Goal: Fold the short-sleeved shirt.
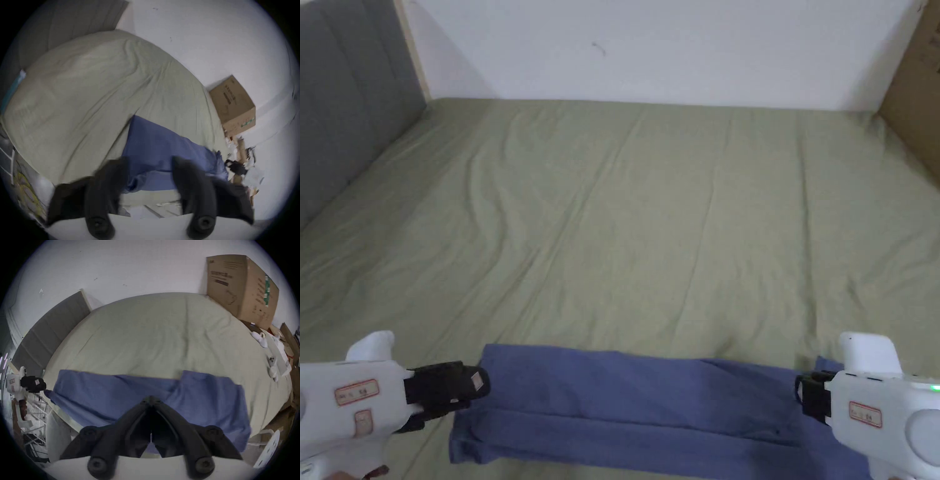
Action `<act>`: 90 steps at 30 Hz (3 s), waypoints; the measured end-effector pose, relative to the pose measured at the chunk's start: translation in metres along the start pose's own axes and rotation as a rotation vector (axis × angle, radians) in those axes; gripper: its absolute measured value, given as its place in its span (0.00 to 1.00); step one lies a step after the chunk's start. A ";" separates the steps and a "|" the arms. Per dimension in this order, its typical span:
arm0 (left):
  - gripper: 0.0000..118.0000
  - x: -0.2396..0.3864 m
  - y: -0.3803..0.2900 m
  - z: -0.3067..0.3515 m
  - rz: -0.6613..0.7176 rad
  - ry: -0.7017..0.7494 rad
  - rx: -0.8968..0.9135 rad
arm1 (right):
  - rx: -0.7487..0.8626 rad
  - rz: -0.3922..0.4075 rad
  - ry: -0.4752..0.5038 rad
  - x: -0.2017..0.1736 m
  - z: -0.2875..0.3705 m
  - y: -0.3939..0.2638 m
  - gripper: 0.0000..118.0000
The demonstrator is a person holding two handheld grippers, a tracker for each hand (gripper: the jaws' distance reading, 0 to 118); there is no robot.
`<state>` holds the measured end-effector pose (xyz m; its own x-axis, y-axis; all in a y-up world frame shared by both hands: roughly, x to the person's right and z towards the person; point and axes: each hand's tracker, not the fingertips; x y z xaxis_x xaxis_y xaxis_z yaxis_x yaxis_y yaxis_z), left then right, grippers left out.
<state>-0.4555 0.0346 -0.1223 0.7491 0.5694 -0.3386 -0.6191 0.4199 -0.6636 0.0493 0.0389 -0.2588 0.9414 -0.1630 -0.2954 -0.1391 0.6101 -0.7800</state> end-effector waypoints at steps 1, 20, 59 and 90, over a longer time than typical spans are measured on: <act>0.71 -0.006 -0.001 -0.004 0.020 -0.027 -0.001 | -0.004 0.006 0.011 -0.004 -0.003 0.000 0.00; 0.05 -0.040 -0.001 -0.069 0.255 -0.073 -0.130 | -0.073 0.045 0.021 0.000 -0.011 0.001 0.00; 0.00 0.195 -0.071 -0.156 -0.370 -0.111 -0.318 | 0.021 -0.290 -0.009 0.098 0.027 -0.034 0.00; 0.00 0.194 -0.078 -0.137 -0.288 -0.371 -0.330 | 0.014 -0.302 -0.004 0.100 0.040 -0.038 0.00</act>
<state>-0.2300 0.0156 -0.2273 0.7069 0.6996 0.1037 -0.2518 0.3860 -0.8875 0.1611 0.0301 -0.2363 0.9408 -0.3354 -0.0488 0.1515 0.5450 -0.8246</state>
